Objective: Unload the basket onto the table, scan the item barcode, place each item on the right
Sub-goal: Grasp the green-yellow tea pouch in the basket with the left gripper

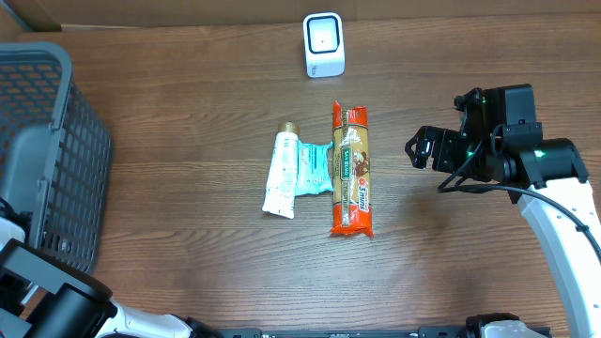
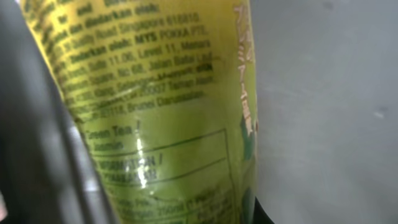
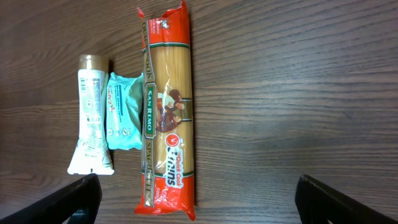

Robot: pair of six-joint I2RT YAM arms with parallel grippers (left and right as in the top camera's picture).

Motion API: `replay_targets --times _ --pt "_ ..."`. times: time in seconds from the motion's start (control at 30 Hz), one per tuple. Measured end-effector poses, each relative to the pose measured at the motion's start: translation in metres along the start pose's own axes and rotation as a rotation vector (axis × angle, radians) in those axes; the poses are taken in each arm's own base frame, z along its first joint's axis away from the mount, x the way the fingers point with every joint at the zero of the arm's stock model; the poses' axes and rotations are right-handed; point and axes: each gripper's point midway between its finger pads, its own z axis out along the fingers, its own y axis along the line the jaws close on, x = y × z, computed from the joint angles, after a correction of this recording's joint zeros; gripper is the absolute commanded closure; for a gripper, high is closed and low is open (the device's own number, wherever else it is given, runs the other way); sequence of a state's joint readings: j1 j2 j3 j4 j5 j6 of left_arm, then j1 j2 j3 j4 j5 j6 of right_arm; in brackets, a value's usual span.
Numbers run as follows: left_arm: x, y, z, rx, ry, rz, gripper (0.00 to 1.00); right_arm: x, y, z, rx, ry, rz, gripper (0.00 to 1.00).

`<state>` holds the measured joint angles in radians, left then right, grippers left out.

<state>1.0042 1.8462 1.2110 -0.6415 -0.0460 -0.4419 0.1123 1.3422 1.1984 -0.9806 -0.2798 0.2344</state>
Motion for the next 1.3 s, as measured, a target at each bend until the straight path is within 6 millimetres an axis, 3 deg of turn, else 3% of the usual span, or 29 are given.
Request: replay_targets --times 0.2,0.33,0.43,0.57,0.67,0.73,0.83,0.9,0.97,1.17,1.3 --pt "0.006 -0.033 -0.013 0.164 0.093 0.061 0.96 0.000 0.000 0.000 0.000 0.000 0.001 0.00" --pt "-0.010 -0.064 -0.047 0.261 0.121 0.093 0.96 0.000 0.000 0.000 0.000 0.000 0.001 0.00" --pt "-0.042 -0.090 -0.092 0.324 0.048 0.128 0.96 0.000 0.000 0.000 0.000 0.000 0.001 0.00" --pt "-0.075 -0.127 -0.173 0.414 -0.092 0.214 0.96 0.000 0.000 0.000 0.000 0.000 0.001 0.00" --pt "-0.078 -0.155 -0.227 0.476 -0.181 0.305 0.96 0.000 0.000 0.000 0.000 0.000 0.001 0.00" --pt "-0.069 -0.177 -0.264 0.530 -0.234 0.397 0.96 0.000 0.000 0.000 0.000 0.000 0.001 0.00" --pt "-0.036 -0.213 -0.312 0.624 -0.280 0.560 0.96 0.000 0.000 0.000 0.000 0.000 0.001 0.00" --pt "0.008 -0.241 -0.341 0.699 -0.274 0.707 0.96 0.001 0.000 0.000 0.001 0.003 0.002 0.00" --pt "0.053 -0.254 -0.351 0.727 -0.220 0.840 0.96 0.001 0.000 0.000 0.001 0.005 0.002 0.00" --pt "0.194 -0.278 -0.360 0.785 -0.037 1.224 0.96 0.002 -0.001 0.000 0.003 0.009 0.004 0.00" --pt "0.252 -0.279 -0.339 0.746 0.068 1.362 0.95 0.003 -0.001 0.000 0.004 0.014 0.006 0.00"
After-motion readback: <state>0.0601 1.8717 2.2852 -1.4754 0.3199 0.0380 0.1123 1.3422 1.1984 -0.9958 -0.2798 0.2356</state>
